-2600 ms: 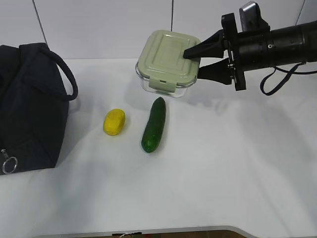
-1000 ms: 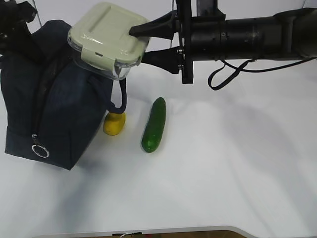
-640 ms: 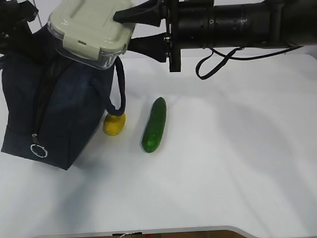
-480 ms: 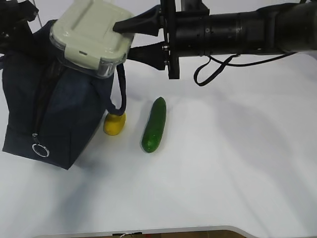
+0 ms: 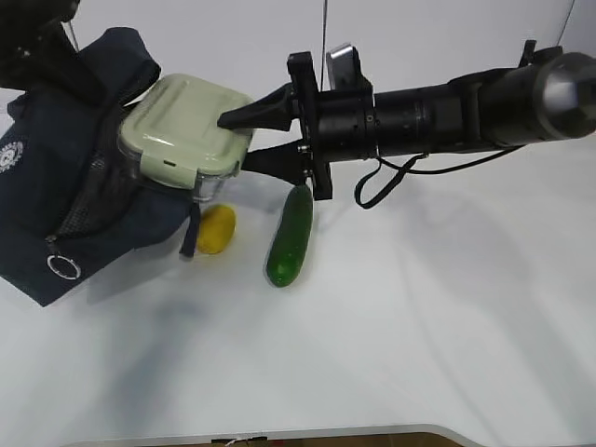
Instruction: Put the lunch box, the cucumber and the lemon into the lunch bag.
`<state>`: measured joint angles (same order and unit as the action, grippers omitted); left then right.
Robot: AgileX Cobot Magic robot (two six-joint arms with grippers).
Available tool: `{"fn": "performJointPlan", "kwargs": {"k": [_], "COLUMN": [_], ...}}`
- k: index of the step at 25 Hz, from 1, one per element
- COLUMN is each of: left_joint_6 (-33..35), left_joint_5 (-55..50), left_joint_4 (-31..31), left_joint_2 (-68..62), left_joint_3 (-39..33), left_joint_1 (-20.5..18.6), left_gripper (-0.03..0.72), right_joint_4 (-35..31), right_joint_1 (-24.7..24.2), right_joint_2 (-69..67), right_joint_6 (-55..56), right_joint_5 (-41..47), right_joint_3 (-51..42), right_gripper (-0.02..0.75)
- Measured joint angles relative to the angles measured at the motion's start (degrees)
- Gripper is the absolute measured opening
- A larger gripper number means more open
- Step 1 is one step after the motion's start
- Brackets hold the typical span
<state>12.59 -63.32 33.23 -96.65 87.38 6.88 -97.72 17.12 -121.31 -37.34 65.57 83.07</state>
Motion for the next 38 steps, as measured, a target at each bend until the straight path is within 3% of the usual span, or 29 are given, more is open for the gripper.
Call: {"fn": "performJointPlan", "kwargs": {"k": [11,26,38], "left_joint_6": [3.3,2.4,0.4], "left_joint_5": [1.5,3.9,5.3], "left_joint_4": [9.7,10.9,11.1], "left_joint_2": [-1.4,-2.2,-4.9], "left_joint_3": [0.0,0.0,0.0], "left_joint_1": [0.1,0.1,0.1], "left_gripper": [-0.001,-0.001,-0.001], "right_joint_4": [-1.1,0.0,-1.7], "right_joint_1": [3.4,7.2,8.2], "right_joint_2": [-1.4,-6.9,-10.1], "right_joint_6": [0.1,1.1,1.4], "right_joint_5": [-2.2,-6.8,-10.8], "right_joint_3": [1.7,11.3,12.4], "right_gripper": [0.377,0.377,0.377]}}
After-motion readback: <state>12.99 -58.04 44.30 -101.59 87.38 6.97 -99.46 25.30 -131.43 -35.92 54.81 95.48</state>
